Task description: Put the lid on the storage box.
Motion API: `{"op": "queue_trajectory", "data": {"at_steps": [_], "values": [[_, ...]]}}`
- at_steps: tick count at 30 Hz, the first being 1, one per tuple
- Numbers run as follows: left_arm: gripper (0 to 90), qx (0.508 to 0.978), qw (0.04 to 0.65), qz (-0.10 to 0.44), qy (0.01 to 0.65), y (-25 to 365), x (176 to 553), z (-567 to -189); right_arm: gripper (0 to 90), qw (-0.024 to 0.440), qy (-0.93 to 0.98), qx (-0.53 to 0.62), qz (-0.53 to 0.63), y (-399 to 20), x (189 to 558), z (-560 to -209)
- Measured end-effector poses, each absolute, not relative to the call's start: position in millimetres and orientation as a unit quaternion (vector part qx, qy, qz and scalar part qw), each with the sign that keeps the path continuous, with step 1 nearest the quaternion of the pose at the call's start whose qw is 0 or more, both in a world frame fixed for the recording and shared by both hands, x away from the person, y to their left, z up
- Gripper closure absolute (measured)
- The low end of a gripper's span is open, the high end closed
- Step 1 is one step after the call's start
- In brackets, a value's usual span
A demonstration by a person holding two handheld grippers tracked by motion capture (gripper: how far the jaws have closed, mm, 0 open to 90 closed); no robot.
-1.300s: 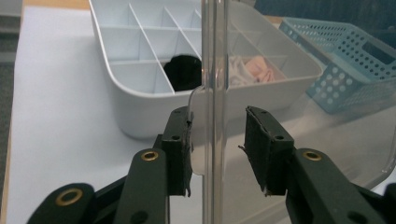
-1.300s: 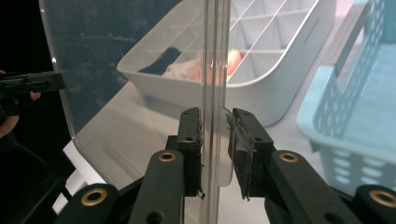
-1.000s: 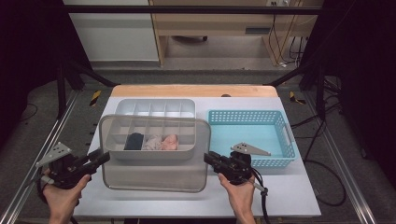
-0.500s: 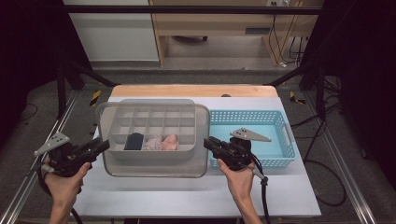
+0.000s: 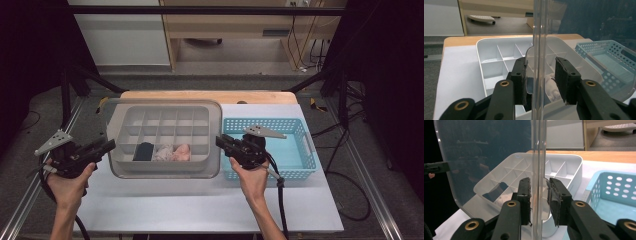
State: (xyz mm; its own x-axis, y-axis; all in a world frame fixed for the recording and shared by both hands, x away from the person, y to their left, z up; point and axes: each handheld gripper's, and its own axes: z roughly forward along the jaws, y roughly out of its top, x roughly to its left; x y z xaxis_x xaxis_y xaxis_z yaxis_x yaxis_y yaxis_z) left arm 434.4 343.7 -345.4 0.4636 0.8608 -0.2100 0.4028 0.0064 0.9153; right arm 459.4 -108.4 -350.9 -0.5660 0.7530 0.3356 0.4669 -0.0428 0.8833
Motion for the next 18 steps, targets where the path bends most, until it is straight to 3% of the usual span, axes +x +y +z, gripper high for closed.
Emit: {"op": "queue_trajectory", "data": {"at_steps": [18], "values": [[61.1, 0.663, 0.538, 0.205, 0.478, 357.2, 463.8, -337.6, 72.0, 0.131, 0.684, 0.449, 0.560, -95.8, 485.6, -334.5]]}}
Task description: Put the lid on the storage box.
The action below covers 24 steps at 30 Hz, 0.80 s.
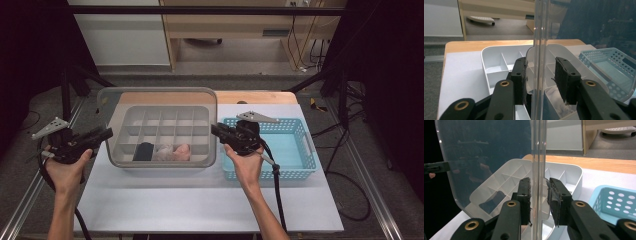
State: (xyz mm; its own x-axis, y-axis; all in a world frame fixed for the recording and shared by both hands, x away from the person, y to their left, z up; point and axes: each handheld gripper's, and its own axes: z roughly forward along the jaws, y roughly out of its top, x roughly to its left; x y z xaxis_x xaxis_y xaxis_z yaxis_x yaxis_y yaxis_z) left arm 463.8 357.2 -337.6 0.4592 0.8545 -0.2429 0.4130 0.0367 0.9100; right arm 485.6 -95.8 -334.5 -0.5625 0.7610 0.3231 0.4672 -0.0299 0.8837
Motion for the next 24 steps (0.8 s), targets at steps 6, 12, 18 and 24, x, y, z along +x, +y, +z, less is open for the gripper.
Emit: {"op": "queue_trajectory", "data": {"at_steps": [6, 12, 18, 24], "values": [[61.1, 0.657, 0.540, 0.201, 0.486, 364.0, 471.6, -340.8, 72.2, 0.120, 0.685, 0.452, 0.558, -88.9, 497.5, -335.2], [61.1, 0.656, 0.538, 0.200, 0.490, 365.5, 480.4, -344.3, 72.1, 0.117, 0.686, 0.457, 0.554, -85.9, 506.2, -338.1], [61.0, 0.655, 0.536, 0.198, 0.494, 367.2, 488.1, -347.9, 72.0, 0.116, 0.686, 0.461, 0.550, -83.6, 513.8, -341.2], [60.9, 0.655, 0.535, 0.193, 0.497, 368.7, 493.4, -351.0, 72.0, 0.111, 0.687, 0.466, 0.546, -81.9, 517.8, -343.5]]}}
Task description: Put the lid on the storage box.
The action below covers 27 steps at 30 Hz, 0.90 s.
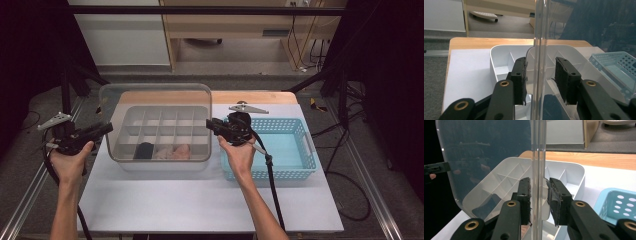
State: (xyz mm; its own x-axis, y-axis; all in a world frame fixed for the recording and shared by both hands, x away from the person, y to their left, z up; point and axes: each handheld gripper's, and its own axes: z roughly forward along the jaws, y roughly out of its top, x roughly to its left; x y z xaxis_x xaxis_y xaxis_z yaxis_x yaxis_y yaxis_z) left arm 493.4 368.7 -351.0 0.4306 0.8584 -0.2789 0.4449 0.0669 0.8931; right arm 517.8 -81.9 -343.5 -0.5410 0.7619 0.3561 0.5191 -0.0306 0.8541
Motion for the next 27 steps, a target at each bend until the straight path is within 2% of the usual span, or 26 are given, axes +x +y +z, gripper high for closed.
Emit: {"op": "queue_trajectory", "data": {"at_steps": [14, 27], "values": [[60.2, 0.650, 0.533, 0.195, 0.504, 369.0, 501.5, -356.4, 70.4, 0.108, 0.685, 0.477, 0.541, -77.7, 527.7, -350.6], [56.8, 0.649, 0.523, 0.202, 0.515, 365.8, 513.9, -365.1, 63.9, 0.128, 0.678, 0.485, 0.537, -69.0, 541.0, -364.7]]}}
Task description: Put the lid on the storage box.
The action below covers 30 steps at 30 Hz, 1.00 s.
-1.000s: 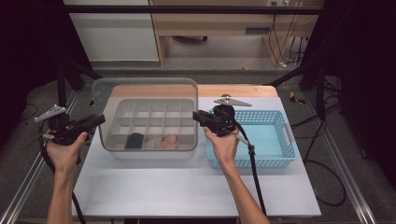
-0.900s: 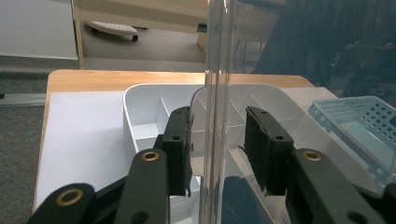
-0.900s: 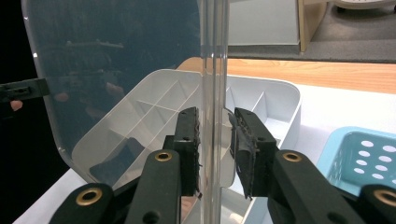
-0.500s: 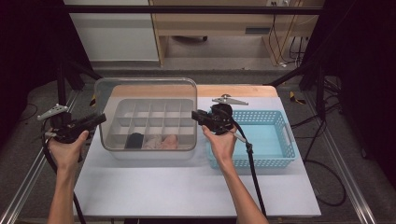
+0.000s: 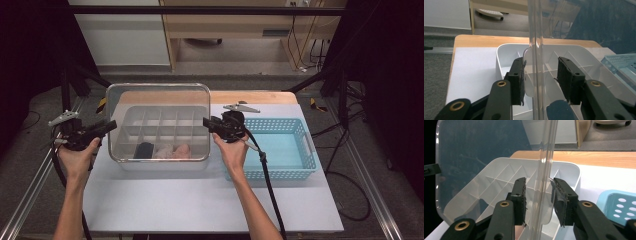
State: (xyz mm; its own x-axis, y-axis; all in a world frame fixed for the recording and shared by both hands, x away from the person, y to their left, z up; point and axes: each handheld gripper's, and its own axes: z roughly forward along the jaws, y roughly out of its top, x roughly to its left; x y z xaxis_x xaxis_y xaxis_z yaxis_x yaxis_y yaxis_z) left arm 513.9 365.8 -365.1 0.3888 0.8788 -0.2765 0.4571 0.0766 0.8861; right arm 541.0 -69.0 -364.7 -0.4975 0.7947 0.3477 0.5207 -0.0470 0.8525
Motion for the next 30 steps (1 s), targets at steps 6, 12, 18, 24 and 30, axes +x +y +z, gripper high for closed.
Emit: {"op": "queue_trajectory", "data": {"at_steps": [6, 12, 18, 24, 30], "values": [[55.8, 0.650, 0.519, 0.203, 0.517, 365.6, 517.8, -368.2, 61.9, 0.131, 0.674, 0.490, 0.537, -65.7, 545.6, -370.0], [54.6, 0.650, 0.516, 0.198, 0.521, 365.5, 524.3, -373.6, 59.1, 0.136, 0.671, 0.497, 0.533, -61.7, 551.9, -378.0], [53.5, 0.651, 0.512, 0.190, 0.527, 365.7, 532.3, -380.2, 56.3, 0.141, 0.670, 0.502, 0.528, -58.1, 557.5, -385.0], [52.7, 0.652, 0.506, 0.188, 0.532, 365.2, 537.4, -384.5, 53.5, 0.143, 0.668, 0.510, 0.522, -54.6, 562.2, -391.4], [52.2, 0.655, 0.500, 0.189, 0.534, 364.5, 539.9, -386.7, 51.3, 0.148, 0.665, 0.515, 0.520, -51.4, 563.7, -394.6]]}}
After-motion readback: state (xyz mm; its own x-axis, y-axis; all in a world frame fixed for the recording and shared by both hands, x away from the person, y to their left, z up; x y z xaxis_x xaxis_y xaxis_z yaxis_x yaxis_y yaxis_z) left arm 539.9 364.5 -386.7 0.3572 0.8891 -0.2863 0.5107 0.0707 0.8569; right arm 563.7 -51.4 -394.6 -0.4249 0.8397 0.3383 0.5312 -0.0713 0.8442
